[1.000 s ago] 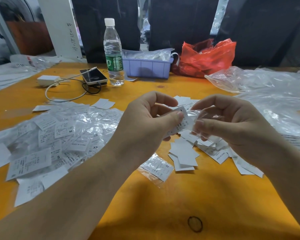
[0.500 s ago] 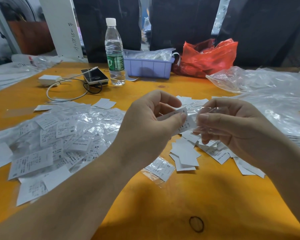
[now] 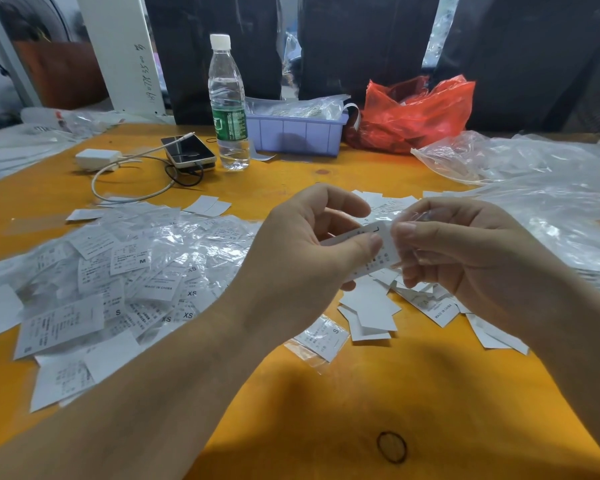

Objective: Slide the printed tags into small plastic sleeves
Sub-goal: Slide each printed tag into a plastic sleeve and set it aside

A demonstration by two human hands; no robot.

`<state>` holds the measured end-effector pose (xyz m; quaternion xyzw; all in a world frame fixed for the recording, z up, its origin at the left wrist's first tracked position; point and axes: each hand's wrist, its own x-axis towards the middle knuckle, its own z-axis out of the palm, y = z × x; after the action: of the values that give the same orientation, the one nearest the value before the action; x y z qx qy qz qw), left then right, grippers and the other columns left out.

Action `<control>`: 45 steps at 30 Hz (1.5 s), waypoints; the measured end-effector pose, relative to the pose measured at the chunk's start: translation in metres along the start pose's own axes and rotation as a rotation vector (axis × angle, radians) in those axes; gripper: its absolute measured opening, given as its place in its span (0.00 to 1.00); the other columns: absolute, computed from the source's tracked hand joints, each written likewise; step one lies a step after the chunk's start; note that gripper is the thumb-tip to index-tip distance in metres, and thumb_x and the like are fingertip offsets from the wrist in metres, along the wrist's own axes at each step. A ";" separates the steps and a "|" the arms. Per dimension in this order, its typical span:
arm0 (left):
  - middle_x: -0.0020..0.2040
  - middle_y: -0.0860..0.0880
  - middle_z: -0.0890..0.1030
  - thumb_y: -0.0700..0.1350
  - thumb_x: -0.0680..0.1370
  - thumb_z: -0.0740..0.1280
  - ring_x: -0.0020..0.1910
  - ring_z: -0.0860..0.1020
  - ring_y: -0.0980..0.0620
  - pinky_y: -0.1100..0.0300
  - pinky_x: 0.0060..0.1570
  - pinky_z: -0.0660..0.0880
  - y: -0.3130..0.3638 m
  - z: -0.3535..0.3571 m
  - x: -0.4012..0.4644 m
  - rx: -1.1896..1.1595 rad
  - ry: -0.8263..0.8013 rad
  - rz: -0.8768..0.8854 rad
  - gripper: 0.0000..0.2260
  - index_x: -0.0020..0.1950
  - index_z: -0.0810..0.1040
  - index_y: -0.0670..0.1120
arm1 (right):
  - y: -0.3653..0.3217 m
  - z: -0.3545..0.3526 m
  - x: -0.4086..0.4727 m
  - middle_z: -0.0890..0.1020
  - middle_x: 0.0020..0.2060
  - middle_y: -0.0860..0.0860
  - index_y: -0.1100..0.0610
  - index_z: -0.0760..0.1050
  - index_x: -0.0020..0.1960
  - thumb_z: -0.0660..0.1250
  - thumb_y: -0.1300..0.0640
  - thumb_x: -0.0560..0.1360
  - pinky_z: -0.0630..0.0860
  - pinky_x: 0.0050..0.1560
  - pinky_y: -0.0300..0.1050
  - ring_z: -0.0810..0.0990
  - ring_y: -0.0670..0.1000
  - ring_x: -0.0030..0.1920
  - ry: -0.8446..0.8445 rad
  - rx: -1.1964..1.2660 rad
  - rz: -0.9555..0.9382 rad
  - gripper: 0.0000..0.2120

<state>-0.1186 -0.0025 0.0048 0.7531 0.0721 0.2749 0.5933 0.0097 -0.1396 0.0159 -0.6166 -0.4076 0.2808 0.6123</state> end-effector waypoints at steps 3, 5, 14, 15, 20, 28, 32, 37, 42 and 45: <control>0.41 0.46 0.84 0.39 0.74 0.74 0.40 0.83 0.53 0.62 0.32 0.78 0.000 0.000 0.001 -0.024 -0.006 -0.021 0.09 0.48 0.79 0.51 | -0.001 0.001 0.000 0.78 0.38 0.65 0.58 0.82 0.38 0.74 0.58 0.67 0.77 0.32 0.40 0.76 0.54 0.34 -0.023 0.004 0.012 0.03; 0.42 0.46 0.84 0.40 0.74 0.73 0.40 0.83 0.52 0.61 0.33 0.79 0.000 0.000 0.001 -0.038 -0.010 -0.034 0.09 0.48 0.79 0.51 | -0.001 0.001 0.000 0.80 0.38 0.64 0.56 0.83 0.37 0.72 0.58 0.67 0.77 0.33 0.40 0.76 0.54 0.35 -0.050 0.002 0.020 0.02; 0.42 0.48 0.83 0.40 0.77 0.70 0.38 0.81 0.55 0.63 0.34 0.77 -0.002 -0.001 0.002 -0.042 -0.052 -0.066 0.06 0.50 0.78 0.51 | -0.001 -0.001 -0.001 0.82 0.39 0.61 0.54 0.83 0.37 0.70 0.56 0.66 0.78 0.35 0.40 0.79 0.54 0.36 -0.104 -0.068 0.053 0.03; 0.42 0.48 0.83 0.40 0.77 0.70 0.38 0.81 0.56 0.64 0.34 0.77 -0.002 -0.001 0.002 -0.029 -0.059 -0.068 0.06 0.50 0.78 0.51 | -0.001 0.000 -0.001 0.82 0.39 0.61 0.54 0.83 0.37 0.70 0.56 0.66 0.78 0.35 0.40 0.79 0.52 0.36 -0.111 -0.068 0.056 0.04; 0.43 0.49 0.82 0.48 0.71 0.69 0.37 0.80 0.56 0.64 0.32 0.75 -0.003 0.001 0.002 0.013 -0.079 -0.082 0.07 0.49 0.79 0.53 | 0.001 0.000 -0.001 0.81 0.38 0.62 0.57 0.83 0.39 0.70 0.57 0.66 0.78 0.36 0.40 0.79 0.52 0.35 -0.116 -0.066 0.062 0.04; 0.46 0.52 0.80 0.45 0.68 0.67 0.38 0.80 0.57 0.65 0.32 0.76 -0.003 0.002 0.001 0.068 -0.082 -0.074 0.11 0.49 0.77 0.56 | 0.000 0.000 -0.001 0.83 0.37 0.59 0.57 0.83 0.38 0.77 0.58 0.67 0.77 0.36 0.41 0.80 0.51 0.35 -0.092 -0.102 0.063 0.04; 0.45 0.51 0.80 0.39 0.70 0.69 0.41 0.82 0.56 0.64 0.34 0.78 -0.002 0.000 0.003 0.013 -0.059 -0.089 0.13 0.52 0.76 0.52 | -0.001 -0.002 0.000 0.84 0.38 0.60 0.58 0.82 0.36 0.74 0.60 0.67 0.78 0.34 0.37 0.79 0.51 0.34 -0.034 -0.073 0.058 0.03; 0.40 0.48 0.84 0.35 0.75 0.70 0.38 0.83 0.53 0.62 0.34 0.79 0.000 -0.004 0.003 -0.006 -0.023 -0.081 0.09 0.50 0.77 0.48 | 0.001 -0.006 0.001 0.84 0.38 0.58 0.57 0.82 0.35 0.70 0.58 0.66 0.79 0.35 0.39 0.80 0.51 0.34 -0.002 -0.062 0.056 0.04; 0.39 0.52 0.84 0.38 0.75 0.71 0.39 0.83 0.58 0.66 0.32 0.78 0.000 -0.003 0.002 0.090 0.002 -0.030 0.07 0.49 0.77 0.49 | 0.001 -0.003 0.001 0.83 0.37 0.57 0.54 0.81 0.33 0.70 0.57 0.67 0.79 0.35 0.39 0.80 0.50 0.33 -0.029 -0.071 0.070 0.05; 0.40 0.53 0.84 0.40 0.75 0.72 0.41 0.82 0.61 0.67 0.31 0.77 -0.001 -0.004 0.002 0.143 0.010 -0.020 0.07 0.48 0.77 0.50 | 0.001 -0.001 0.001 0.84 0.38 0.58 0.54 0.81 0.32 0.70 0.56 0.66 0.78 0.34 0.37 0.81 0.51 0.33 -0.038 -0.096 0.069 0.05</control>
<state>-0.1186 0.0023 0.0053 0.7915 0.1022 0.2666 0.5403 0.0109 -0.1396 0.0151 -0.6533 -0.4107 0.2937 0.5641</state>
